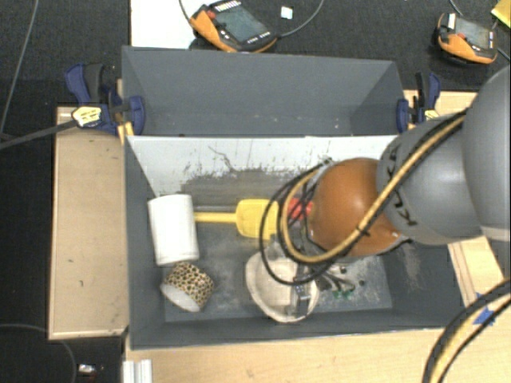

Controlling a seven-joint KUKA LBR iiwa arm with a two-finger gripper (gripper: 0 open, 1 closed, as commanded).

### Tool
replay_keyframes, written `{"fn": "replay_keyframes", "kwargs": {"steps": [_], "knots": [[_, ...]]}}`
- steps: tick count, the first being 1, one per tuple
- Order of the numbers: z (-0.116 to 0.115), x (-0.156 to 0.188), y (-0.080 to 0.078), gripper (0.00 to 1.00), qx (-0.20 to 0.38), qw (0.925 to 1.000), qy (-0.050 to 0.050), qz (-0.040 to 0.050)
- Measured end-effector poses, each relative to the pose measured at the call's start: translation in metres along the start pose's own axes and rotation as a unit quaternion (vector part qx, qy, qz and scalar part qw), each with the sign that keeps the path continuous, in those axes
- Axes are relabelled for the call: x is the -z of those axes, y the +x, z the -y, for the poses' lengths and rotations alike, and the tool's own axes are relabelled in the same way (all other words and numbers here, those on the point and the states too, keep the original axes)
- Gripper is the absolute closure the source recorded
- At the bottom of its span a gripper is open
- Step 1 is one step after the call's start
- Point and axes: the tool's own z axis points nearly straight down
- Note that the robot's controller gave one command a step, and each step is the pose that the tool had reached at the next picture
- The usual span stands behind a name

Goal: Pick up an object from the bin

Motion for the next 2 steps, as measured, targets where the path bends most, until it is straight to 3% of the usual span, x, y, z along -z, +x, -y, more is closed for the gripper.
{"fn": "replay_keyframes", "kwargs": {"steps": [1, 2], "knots": [[-0.109, 0.079, -0.111, 0.0, -0.098, 0.9952, -0.002, 0.009], [-0.069, 0.017, -0.002, 0.0, 0.247, 0.969, 0.002, 0.0]]}}
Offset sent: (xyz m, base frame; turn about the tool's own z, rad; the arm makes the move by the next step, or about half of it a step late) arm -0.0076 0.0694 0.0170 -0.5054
